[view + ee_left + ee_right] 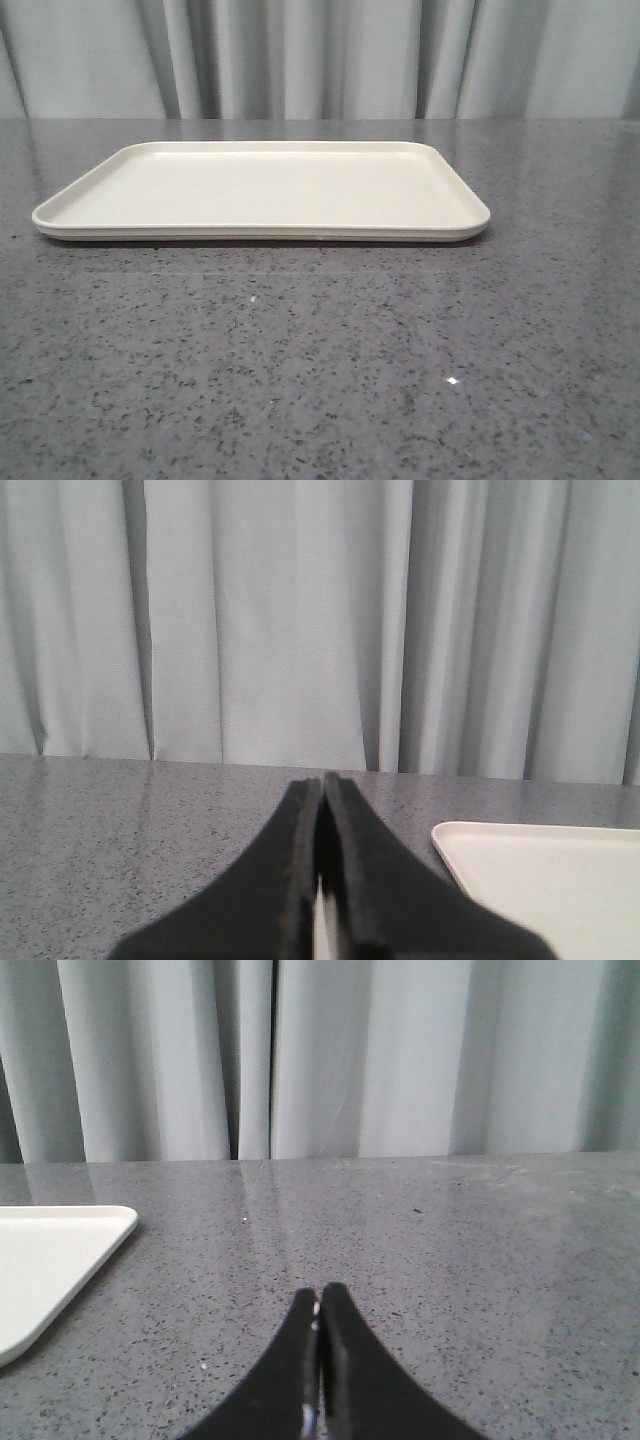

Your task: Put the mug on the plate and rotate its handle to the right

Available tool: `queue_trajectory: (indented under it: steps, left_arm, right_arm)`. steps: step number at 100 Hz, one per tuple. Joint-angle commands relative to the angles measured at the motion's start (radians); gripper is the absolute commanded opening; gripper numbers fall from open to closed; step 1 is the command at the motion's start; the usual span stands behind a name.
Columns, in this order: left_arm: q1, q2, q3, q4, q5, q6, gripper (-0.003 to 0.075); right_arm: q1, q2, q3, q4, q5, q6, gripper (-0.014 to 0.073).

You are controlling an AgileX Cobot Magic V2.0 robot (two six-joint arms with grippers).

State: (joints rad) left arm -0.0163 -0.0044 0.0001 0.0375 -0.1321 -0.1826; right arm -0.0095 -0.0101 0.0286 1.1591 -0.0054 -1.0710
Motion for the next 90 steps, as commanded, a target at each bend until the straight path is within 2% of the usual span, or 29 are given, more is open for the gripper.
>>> queue_trajectory:
  steps: [1, 90]
  left_arm:
    - [0.001, -0.029, 0.010, -0.009, -0.067, -0.010, -0.0020]
    - [0.001, -0.029, 0.010, -0.009, -0.073, -0.010, -0.0020]
  right_arm:
    - [-0.005, -0.020, -0.002, 0.005, -0.047, -0.008, -0.0060]
    - [-0.005, -0.020, -0.002, 0.005, -0.120, -0.008, -0.0060]
